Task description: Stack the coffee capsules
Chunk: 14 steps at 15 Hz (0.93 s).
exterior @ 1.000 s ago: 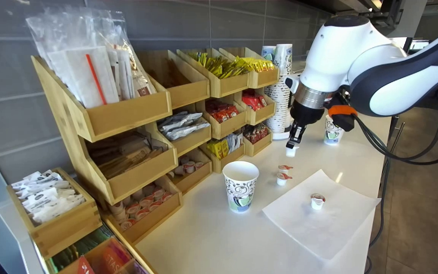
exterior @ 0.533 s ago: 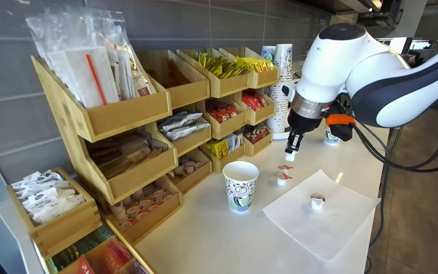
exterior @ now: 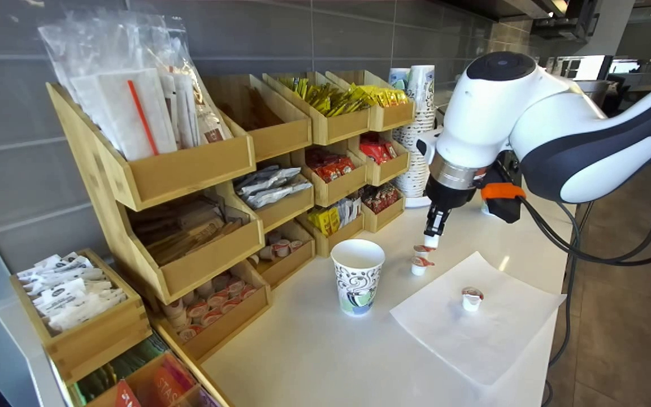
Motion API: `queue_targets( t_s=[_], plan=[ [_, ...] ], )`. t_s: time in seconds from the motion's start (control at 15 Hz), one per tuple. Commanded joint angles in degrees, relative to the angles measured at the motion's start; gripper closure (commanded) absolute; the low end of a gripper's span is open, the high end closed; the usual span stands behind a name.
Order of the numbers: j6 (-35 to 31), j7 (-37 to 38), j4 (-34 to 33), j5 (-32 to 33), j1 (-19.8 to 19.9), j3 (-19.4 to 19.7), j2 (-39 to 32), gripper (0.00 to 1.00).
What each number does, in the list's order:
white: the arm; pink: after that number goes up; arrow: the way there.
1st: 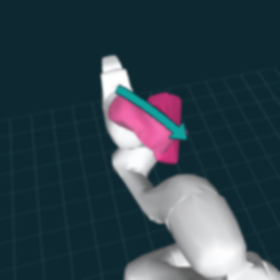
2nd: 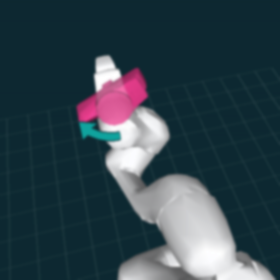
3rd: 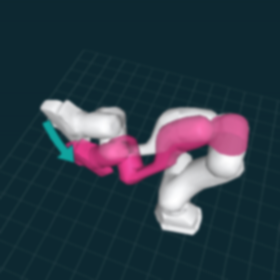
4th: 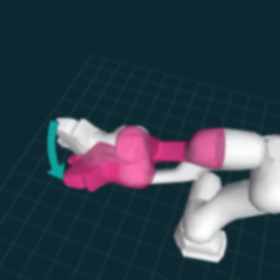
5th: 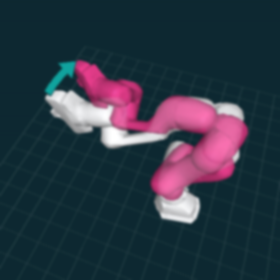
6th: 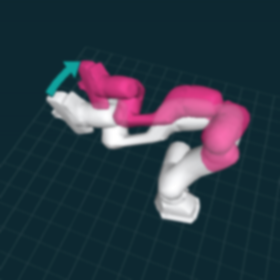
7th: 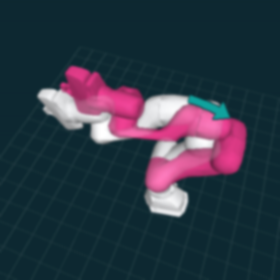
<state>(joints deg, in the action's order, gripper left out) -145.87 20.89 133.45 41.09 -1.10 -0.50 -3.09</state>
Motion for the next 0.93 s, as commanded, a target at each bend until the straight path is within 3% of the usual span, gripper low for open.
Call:
queue_targets(
  t_s=[0.0,0.87],
  plan=[
    [0.67,4.19,-0.49,4.08,-0.81,0.27,-0.42,1.00],
    [1.19,11.72,-1.69,11.72,-2.27,-0.09,-2.34,1.00]
  ],
)
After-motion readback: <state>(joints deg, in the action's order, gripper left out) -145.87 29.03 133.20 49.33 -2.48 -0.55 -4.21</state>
